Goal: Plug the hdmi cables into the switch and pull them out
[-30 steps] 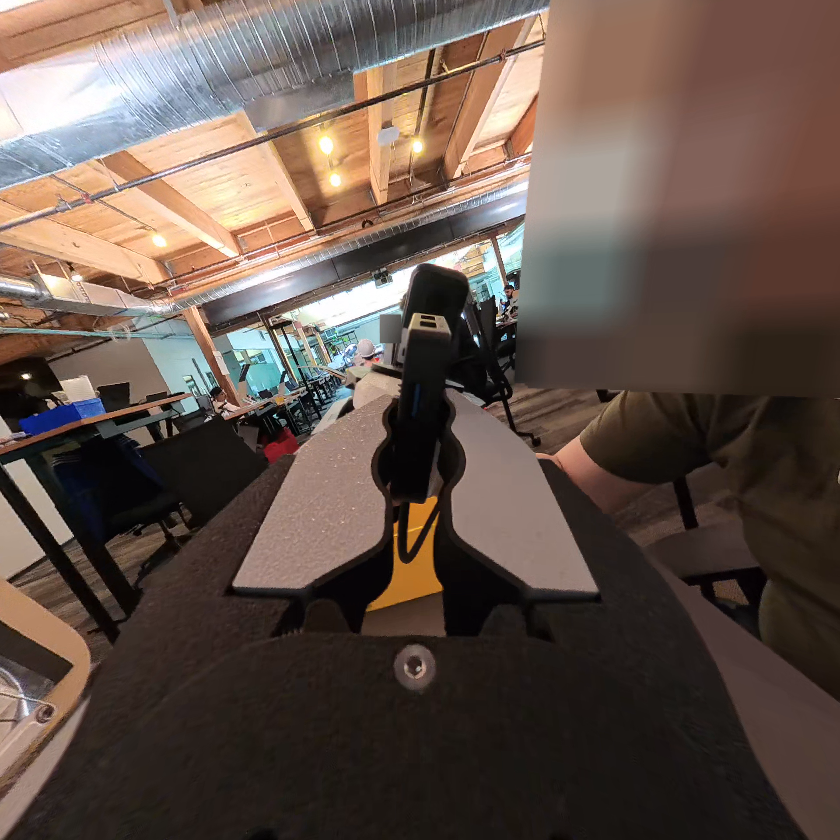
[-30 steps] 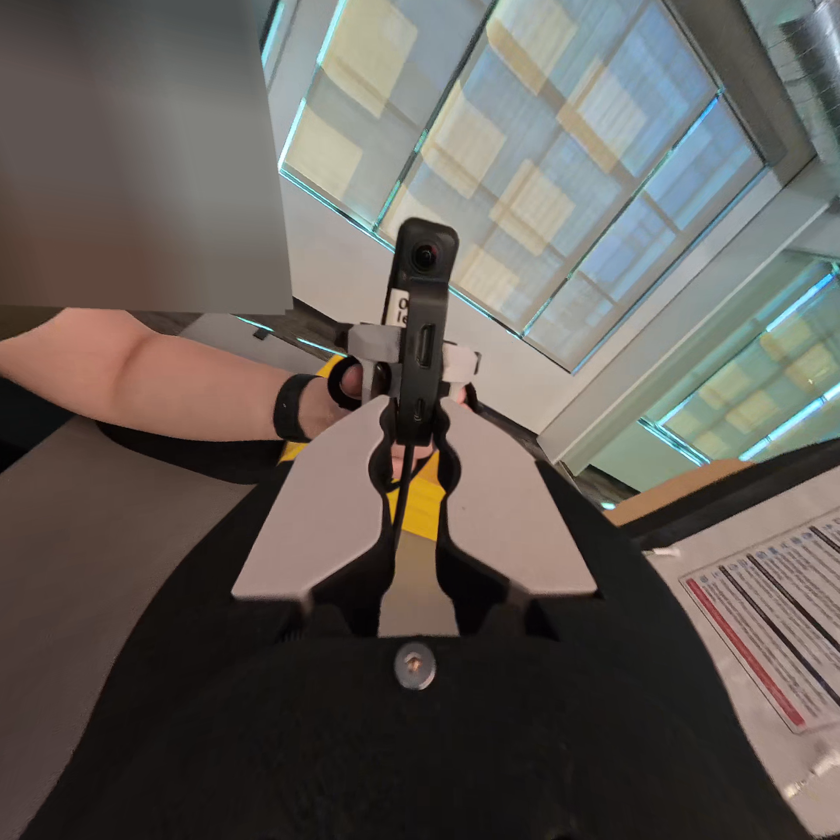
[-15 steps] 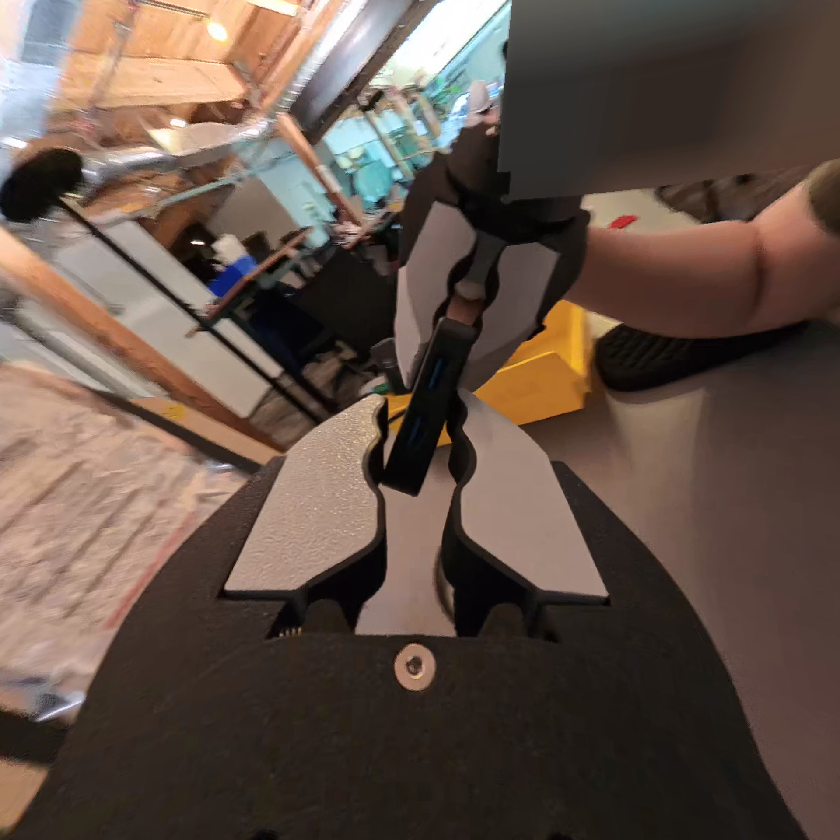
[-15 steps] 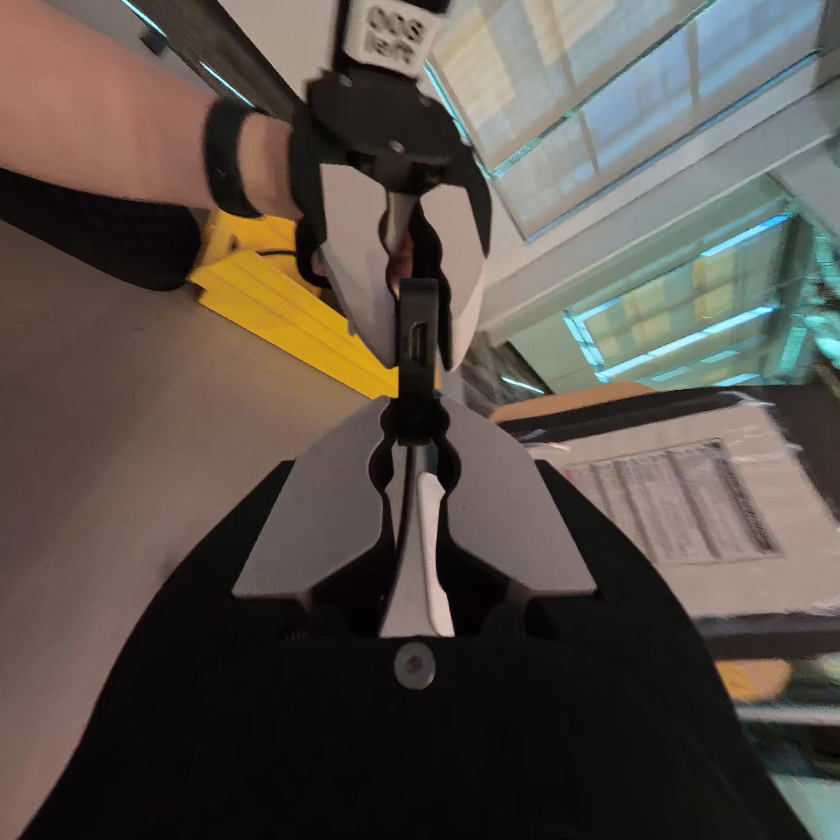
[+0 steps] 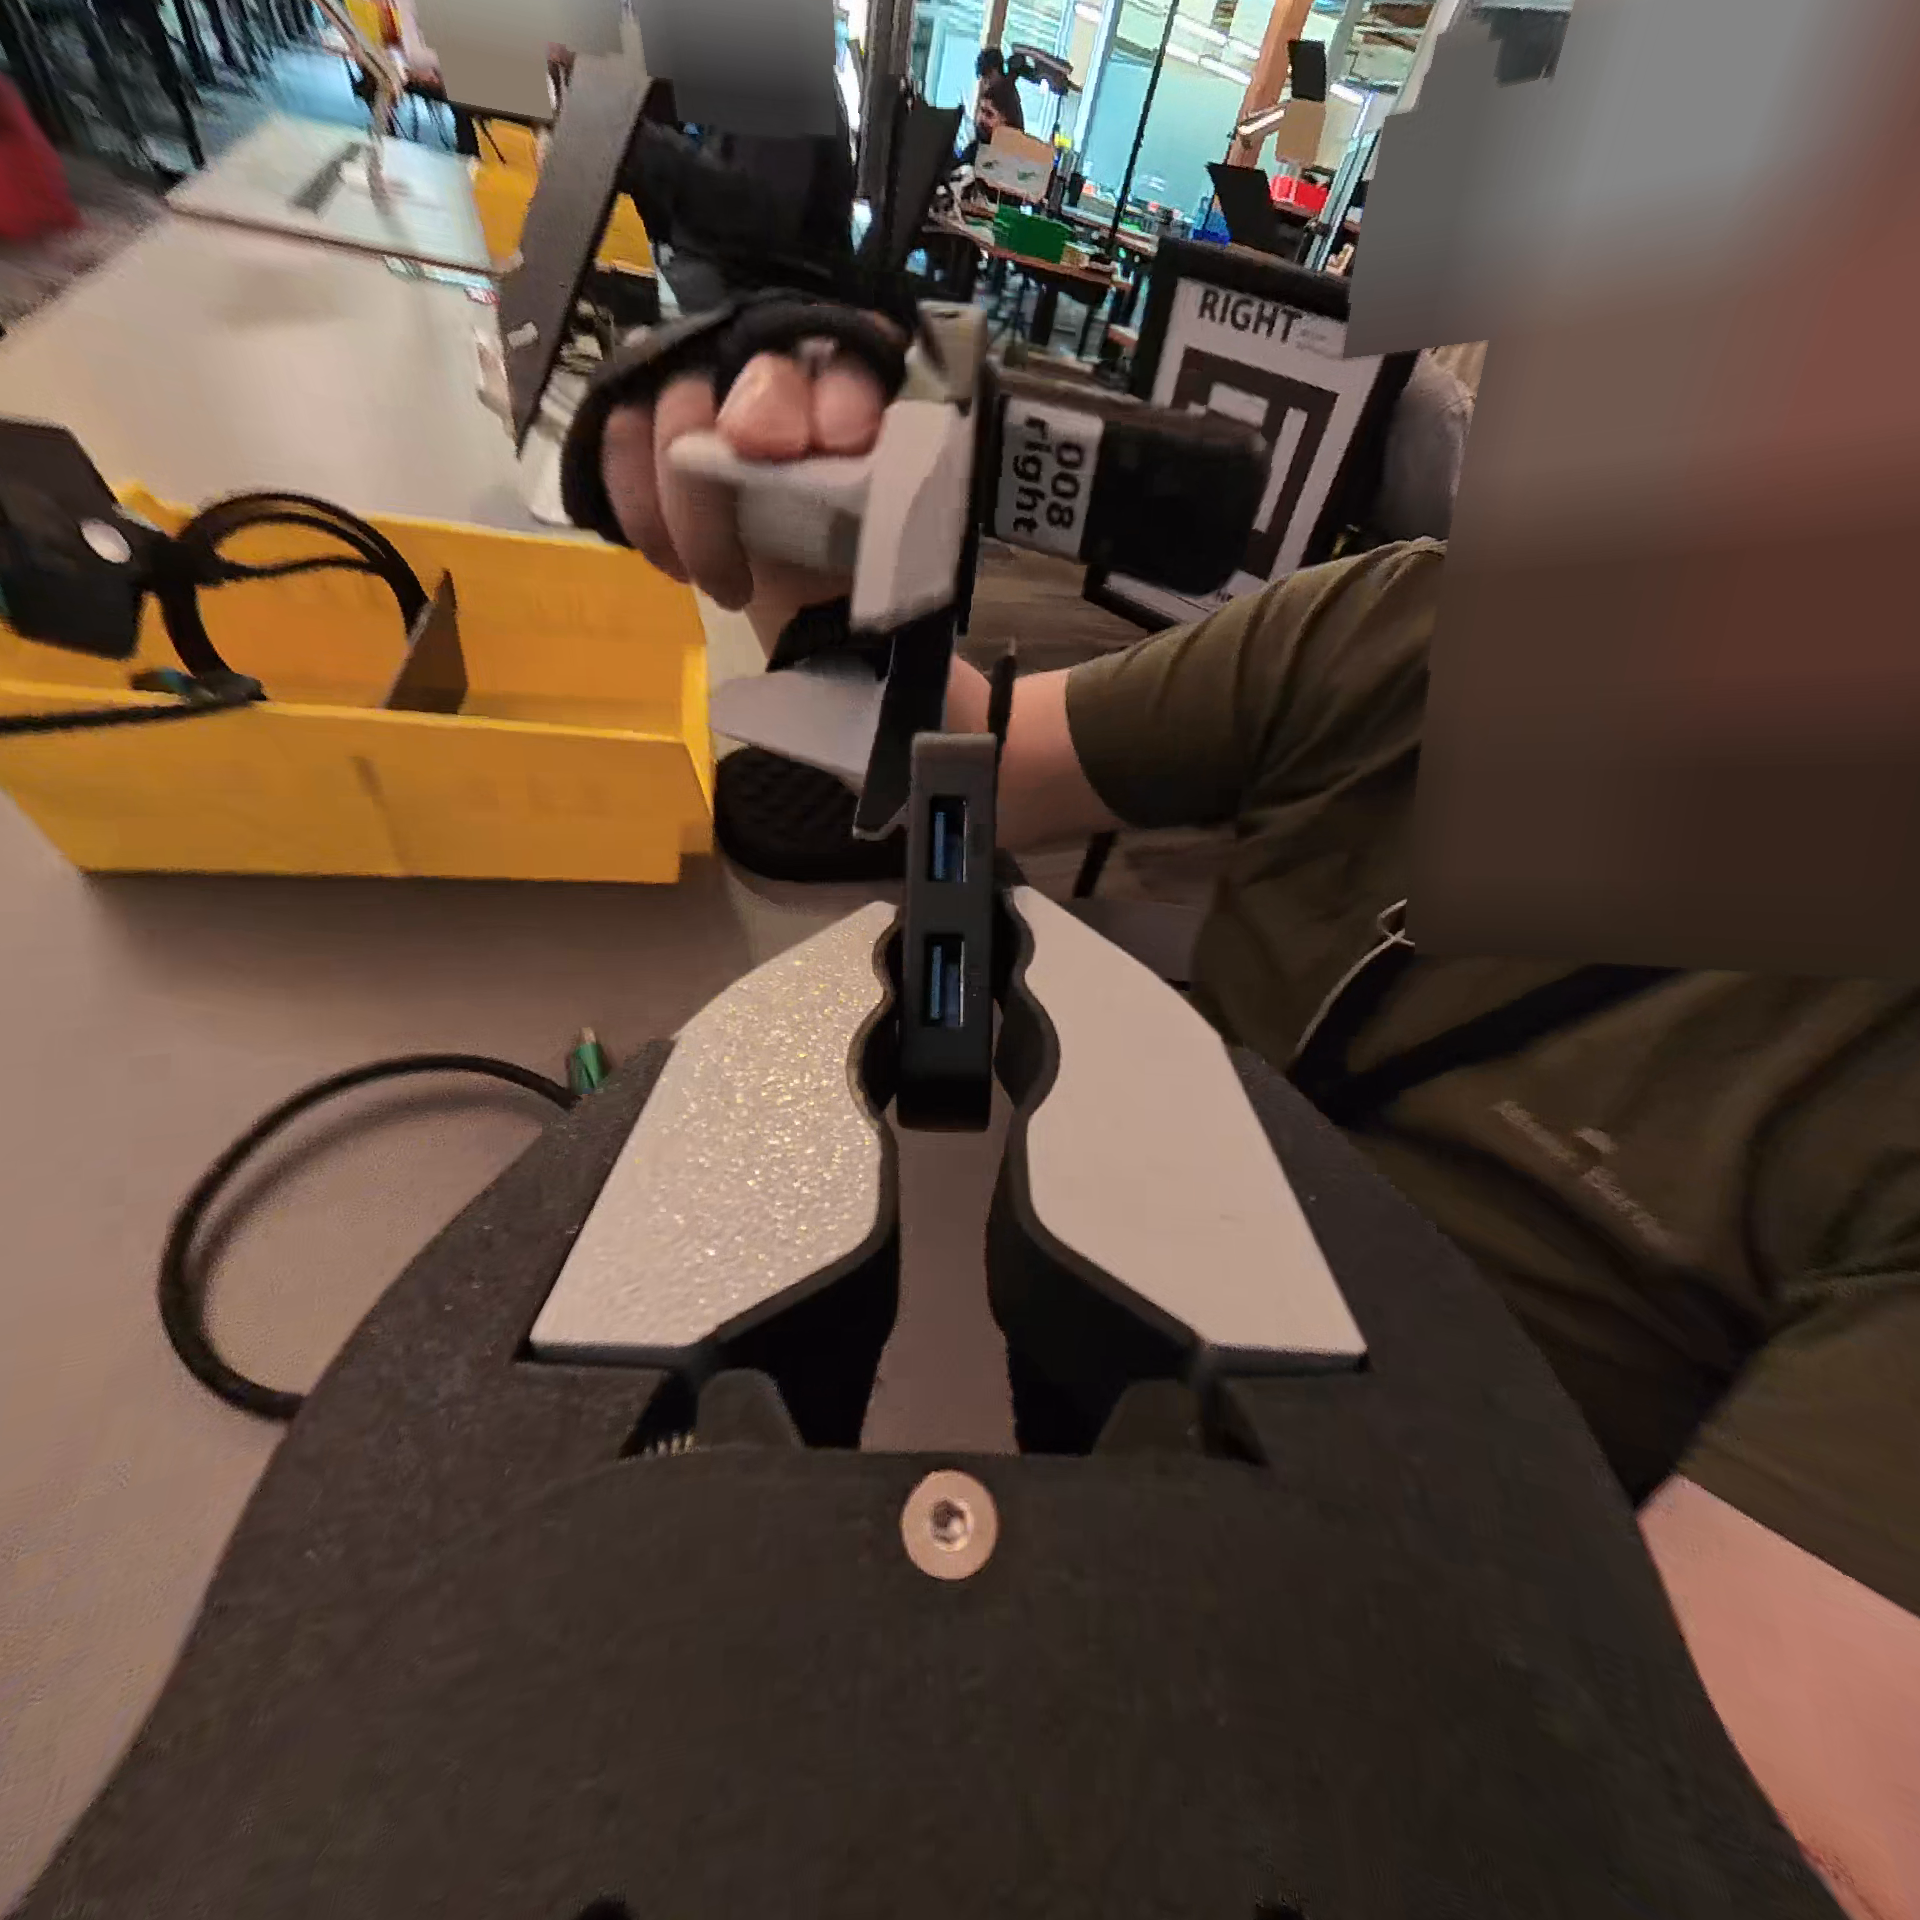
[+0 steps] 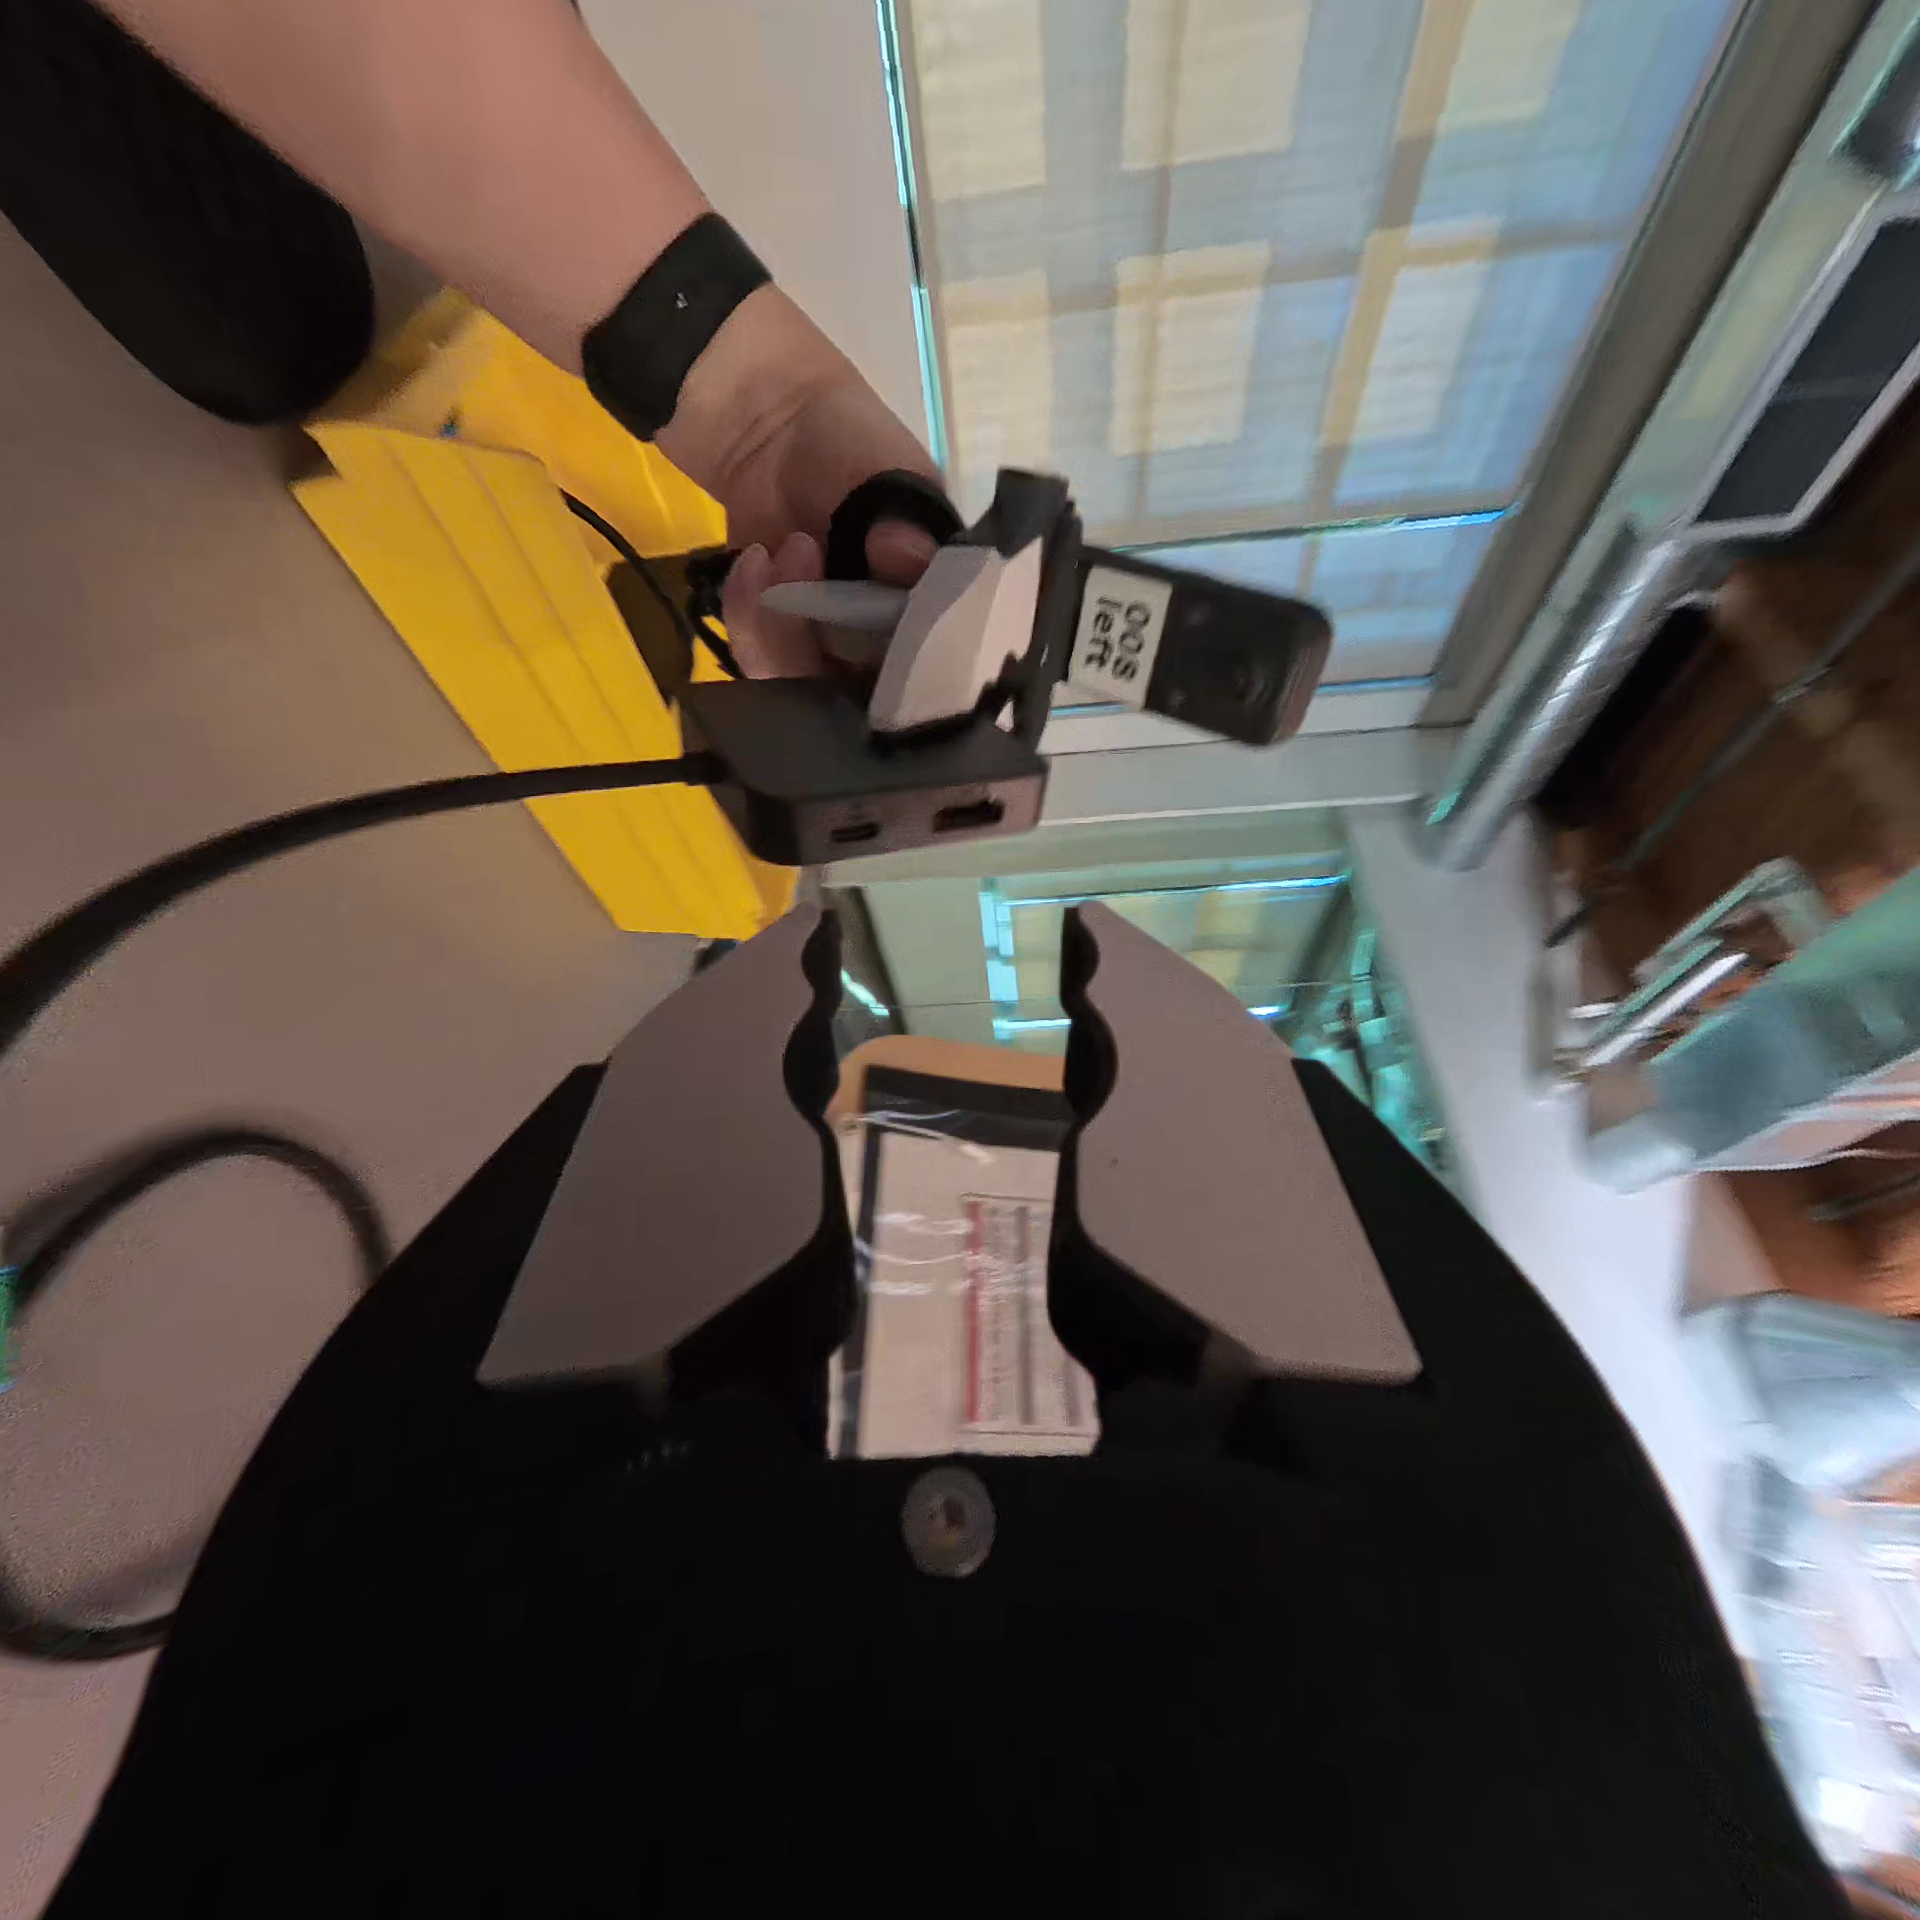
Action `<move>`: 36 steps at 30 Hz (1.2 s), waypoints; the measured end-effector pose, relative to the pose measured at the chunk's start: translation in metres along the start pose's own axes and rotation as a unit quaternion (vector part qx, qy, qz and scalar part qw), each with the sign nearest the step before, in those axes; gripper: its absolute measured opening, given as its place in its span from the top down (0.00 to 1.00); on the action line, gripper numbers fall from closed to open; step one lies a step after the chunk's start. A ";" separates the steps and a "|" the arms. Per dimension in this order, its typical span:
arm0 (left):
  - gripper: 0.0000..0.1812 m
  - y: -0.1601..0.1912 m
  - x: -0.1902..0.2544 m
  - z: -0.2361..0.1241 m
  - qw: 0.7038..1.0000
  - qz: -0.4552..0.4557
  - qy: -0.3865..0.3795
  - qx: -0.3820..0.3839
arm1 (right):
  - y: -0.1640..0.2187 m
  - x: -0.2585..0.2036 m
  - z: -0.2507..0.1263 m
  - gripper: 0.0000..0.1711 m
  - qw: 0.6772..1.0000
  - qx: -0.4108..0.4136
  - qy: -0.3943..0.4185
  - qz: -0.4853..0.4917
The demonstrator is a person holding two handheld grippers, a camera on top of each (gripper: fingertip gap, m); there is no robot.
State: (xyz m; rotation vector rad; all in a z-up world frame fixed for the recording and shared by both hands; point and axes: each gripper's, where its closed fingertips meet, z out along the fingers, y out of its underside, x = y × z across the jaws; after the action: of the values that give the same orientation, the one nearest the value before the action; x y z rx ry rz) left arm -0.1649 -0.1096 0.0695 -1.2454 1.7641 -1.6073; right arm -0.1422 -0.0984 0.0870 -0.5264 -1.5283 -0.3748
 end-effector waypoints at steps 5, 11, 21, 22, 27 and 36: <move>0.93 0.020 -0.003 0.007 0.993 -0.099 0.043 -0.038 | -0.007 -0.020 0.017 0.71 0.992 -0.011 0.018 -0.123; 0.92 0.015 -0.008 0.011 0.970 -0.210 0.120 0.011 | -0.009 -0.040 0.028 0.81 0.985 -0.019 0.000 -0.171; 0.75 -0.021 -0.066 -0.044 0.978 -0.042 -0.153 0.138 | 0.061 -0.035 0.022 0.91 0.991 -0.115 -0.049 0.044; 0.75 -0.021 -0.071 -0.053 0.970 0.002 -0.208 0.127 | 0.071 -0.036 0.021 0.91 0.987 -0.132 -0.059 0.077; 0.75 -0.006 -0.077 -0.049 0.911 0.197 -0.361 -0.014 | 0.103 -0.053 0.012 0.91 0.935 -0.186 -0.147 0.262; 0.73 0.017 -0.087 0.008 0.866 0.289 -0.377 -0.157 | 0.093 -0.048 0.005 0.91 0.924 -0.204 -0.167 0.277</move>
State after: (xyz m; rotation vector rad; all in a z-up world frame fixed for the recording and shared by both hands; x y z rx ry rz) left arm -0.1210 -0.0427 0.0310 -1.0983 1.6480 -0.4029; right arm -0.0968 -0.0223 0.0311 -1.3734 -1.5454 -0.1614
